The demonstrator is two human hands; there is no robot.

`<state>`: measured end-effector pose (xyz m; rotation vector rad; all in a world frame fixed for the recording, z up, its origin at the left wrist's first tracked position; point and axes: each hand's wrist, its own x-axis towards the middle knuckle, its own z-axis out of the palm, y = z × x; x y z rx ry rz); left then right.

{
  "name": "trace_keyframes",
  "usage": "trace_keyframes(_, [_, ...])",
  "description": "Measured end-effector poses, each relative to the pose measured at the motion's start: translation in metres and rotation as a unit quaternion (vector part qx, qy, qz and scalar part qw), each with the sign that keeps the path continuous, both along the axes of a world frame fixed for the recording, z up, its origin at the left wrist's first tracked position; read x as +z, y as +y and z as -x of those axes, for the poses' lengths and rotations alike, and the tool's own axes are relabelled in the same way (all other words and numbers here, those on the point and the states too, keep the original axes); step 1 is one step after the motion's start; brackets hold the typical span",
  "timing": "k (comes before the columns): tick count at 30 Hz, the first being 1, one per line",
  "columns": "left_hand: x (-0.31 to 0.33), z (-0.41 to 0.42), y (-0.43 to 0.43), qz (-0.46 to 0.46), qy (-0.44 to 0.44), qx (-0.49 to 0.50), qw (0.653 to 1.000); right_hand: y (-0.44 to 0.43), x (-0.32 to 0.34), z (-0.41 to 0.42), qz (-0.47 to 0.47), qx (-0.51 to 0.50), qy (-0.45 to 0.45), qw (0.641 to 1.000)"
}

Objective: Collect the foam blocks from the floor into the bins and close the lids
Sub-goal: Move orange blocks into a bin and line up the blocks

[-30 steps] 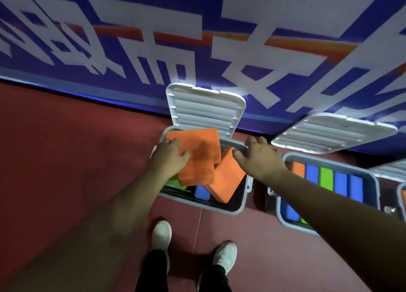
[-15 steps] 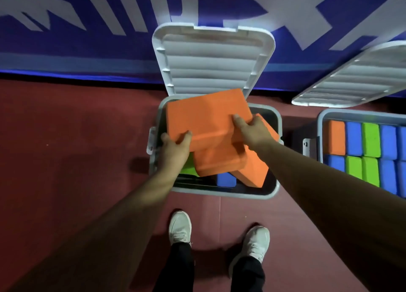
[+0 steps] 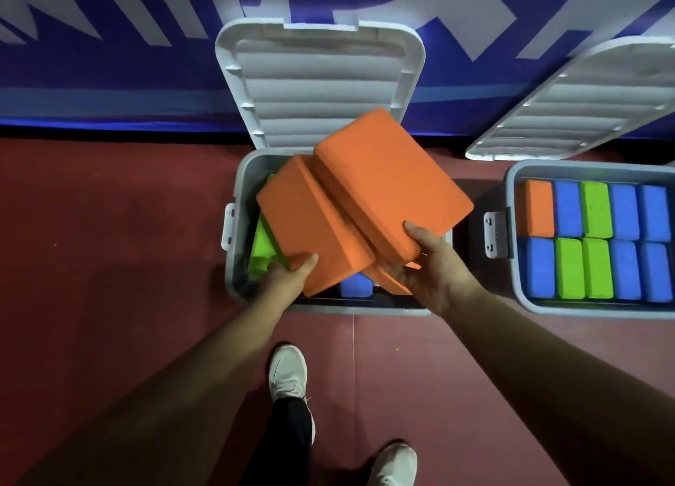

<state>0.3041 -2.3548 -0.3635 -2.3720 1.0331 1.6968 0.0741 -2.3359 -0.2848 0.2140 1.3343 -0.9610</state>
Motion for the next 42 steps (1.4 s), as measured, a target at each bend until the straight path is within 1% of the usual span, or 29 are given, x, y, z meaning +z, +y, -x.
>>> trace_keyframes(1, [-0.004, 0.003, 0.006, 0.004, 0.03, 0.023, 0.999, 0.007, -0.006, -0.001, 0.0, -0.003, -0.004, 1.0])
trace_keyframes(2, [-0.009, 0.006, 0.01, 0.017, 0.058, 0.066, 0.996, 0.014, -0.012, -0.003, 0.0, -0.006, -0.007, 1.0])
trace_keyframes(3, [-0.013, 0.011, 0.012, 0.033, 0.085, 0.131, 0.987, 0.02, -0.018, -0.003, 0.002, 0.001, -0.004, 1.0])
trace_keyframes(5, [-0.015, 0.022, 0.016, 0.056, 0.133, 0.268, 0.953, 0.031, -0.03, -0.003, 0.008, 0.031, 0.016, 0.999])
trace_keyframes(6, [-0.014, 0.027, 0.018, 0.071, 0.143, 0.309, 0.937, 0.035, -0.033, -0.001, 0.016, 0.042, 0.023, 0.999])
trace_keyframes(8, [-0.011, 0.035, 0.021, 0.108, 0.148, 0.319, 0.93, 0.04, -0.034, 0.008, 0.034, 0.026, 0.027, 0.999])
trace_keyframes(10, [-0.001, 0.047, 0.027, 0.135, 0.176, 0.311, 0.924, 0.045, -0.03, 0.026, 0.045, 0.006, 0.037, 0.998])
trace_keyframes(12, [0.013, 0.061, 0.032, 0.152, 0.202, 0.323, 0.912, 0.055, -0.026, 0.046, 0.041, 0.003, 0.045, 0.998])
trace_keyframes(16, [0.039, 0.098, 0.037, 0.244, 0.192, 0.314, 0.897, 0.073, -0.021, 0.099, 0.048, -0.001, 0.048, 0.998])
trace_keyframes(18, [0.047, 0.118, 0.037, 0.273, 0.194, 0.314, 0.888, 0.076, -0.022, 0.132, 0.05, -0.029, 0.097, 0.994])
trace_keyframes(21, [0.05, 0.152, 0.039, 0.315, 0.24, 0.336, 0.854, 0.081, -0.042, 0.18, 0.006, -0.043, 0.23, 0.972])
trace_keyframes(23, [0.042, 0.174, 0.04, 0.324, 0.275, 0.329, 0.843, 0.083, -0.062, 0.207, 0.004, -0.042, 0.256, 0.966])
trace_keyframes(25, [0.028, 0.193, 0.04, 0.316, 0.295, 0.297, 0.851, 0.082, -0.079, 0.227, 0.034, -0.057, 0.254, 0.965])
trace_keyframes(27, [0.014, 0.211, 0.042, 0.299, 0.283, 0.243, 0.878, 0.08, -0.098, 0.241, 0.048, -0.046, 0.287, 0.956])
trace_keyframes(29, [0.001, 0.226, 0.047, 0.296, 0.277, 0.182, 0.896, 0.081, -0.121, 0.252, 0.037, -0.042, 0.321, 0.945])
trace_keyframes(31, [-0.011, 0.236, 0.05, 0.28, 0.292, 0.14, 0.904, 0.085, -0.149, 0.265, 0.012, -0.031, 0.354, 0.934])
trace_keyframes(34, [-0.025, 0.251, 0.049, 0.248, 0.325, 0.105, 0.907, 0.092, -0.139, 0.263, -0.025, 0.038, 0.416, 0.908])
trace_keyframes(35, [-0.027, 0.256, 0.048, 0.242, 0.332, 0.102, 0.906, 0.094, -0.127, 0.26, -0.029, 0.039, 0.439, 0.897])
trace_keyframes(37, [-0.027, 0.267, 0.043, 0.237, 0.341, 0.107, 0.903, 0.092, -0.11, 0.257, 0.022, -0.021, 0.48, 0.877])
trace_keyframes(38, [-0.028, 0.272, 0.038, 0.239, 0.348, 0.109, 0.9, 0.09, -0.1, 0.254, 0.061, -0.044, 0.495, 0.865])
trace_keyframes(40, [-0.028, 0.282, 0.027, 0.243, 0.345, 0.101, 0.901, 0.08, -0.084, 0.243, 0.131, -0.02, 0.497, 0.858])
trace_keyframes(42, [-0.032, 0.292, 0.018, 0.261, 0.306, 0.05, 0.914, 0.069, -0.081, 0.233, 0.147, 0.047, 0.481, 0.863])
